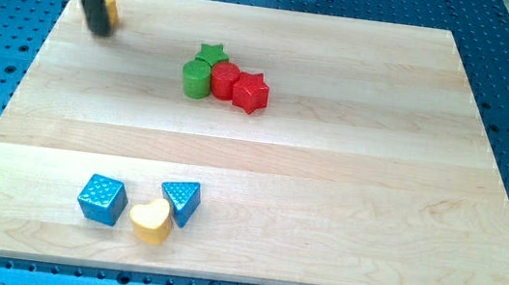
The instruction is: Push the green star towards the top center of the board
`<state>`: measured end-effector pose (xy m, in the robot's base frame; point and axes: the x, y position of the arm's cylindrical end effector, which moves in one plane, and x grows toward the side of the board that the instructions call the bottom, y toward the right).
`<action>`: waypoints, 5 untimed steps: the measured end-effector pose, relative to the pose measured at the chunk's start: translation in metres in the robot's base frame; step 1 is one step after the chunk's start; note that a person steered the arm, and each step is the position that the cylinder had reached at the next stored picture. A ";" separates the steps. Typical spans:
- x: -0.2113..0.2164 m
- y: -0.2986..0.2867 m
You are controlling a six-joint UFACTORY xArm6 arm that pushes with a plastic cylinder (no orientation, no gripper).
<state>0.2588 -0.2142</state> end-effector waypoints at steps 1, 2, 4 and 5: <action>0.008 0.000; 0.051 -0.002; 0.110 -0.003; 0.110 -0.003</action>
<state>0.3691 -0.2172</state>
